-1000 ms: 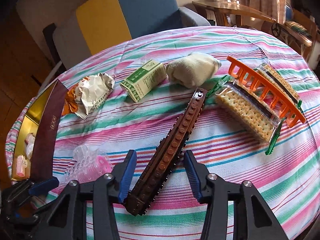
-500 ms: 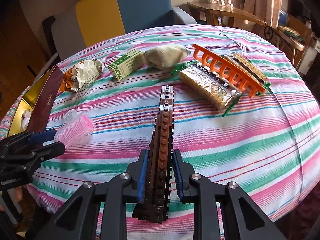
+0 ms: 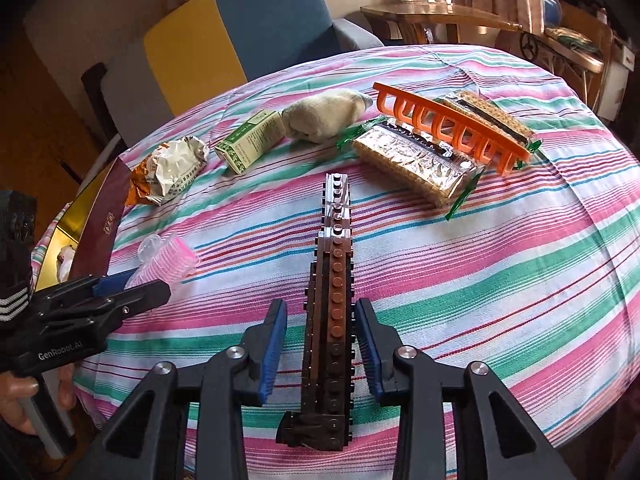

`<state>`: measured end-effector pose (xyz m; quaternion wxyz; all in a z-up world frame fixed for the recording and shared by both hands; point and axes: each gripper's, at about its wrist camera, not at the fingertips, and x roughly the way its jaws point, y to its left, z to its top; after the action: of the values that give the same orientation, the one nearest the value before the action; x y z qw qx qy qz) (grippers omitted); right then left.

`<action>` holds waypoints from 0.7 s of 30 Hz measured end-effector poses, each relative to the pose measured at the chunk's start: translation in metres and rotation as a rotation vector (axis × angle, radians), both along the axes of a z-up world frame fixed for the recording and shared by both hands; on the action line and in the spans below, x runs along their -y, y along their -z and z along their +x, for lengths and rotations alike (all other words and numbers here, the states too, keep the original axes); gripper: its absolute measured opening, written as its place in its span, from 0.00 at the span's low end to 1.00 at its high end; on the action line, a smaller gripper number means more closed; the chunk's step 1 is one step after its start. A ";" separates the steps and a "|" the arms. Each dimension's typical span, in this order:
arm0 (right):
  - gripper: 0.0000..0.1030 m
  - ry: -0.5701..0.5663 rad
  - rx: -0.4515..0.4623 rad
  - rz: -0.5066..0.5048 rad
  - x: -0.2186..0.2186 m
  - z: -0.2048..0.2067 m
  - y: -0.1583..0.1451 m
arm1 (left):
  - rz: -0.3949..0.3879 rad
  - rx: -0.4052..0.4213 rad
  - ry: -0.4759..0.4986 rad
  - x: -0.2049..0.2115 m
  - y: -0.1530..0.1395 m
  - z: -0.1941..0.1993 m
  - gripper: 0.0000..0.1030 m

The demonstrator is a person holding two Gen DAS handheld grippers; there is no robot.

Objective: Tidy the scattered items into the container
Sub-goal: 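Grasp the clear pink roller with the left tool while the right tool lifts the brick strip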

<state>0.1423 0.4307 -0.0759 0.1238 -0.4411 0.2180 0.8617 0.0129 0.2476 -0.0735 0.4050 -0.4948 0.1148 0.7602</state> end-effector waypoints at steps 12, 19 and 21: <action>0.24 0.006 0.034 0.118 0.015 0.005 -0.002 | 0.044 -0.034 -0.017 0.023 -0.012 0.023 0.46; 0.24 -0.019 -0.009 0.055 0.033 0.009 -0.011 | 0.120 -0.055 -0.061 0.048 -0.039 0.024 0.46; 0.24 -0.048 -0.023 0.054 0.043 0.004 -0.017 | 0.143 -0.063 -0.079 0.057 -0.047 0.024 0.46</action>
<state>0.1468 0.3874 -0.0591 0.1127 -0.4326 0.1854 0.8751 0.0366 0.1911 -0.0262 0.4051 -0.4445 0.0533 0.7972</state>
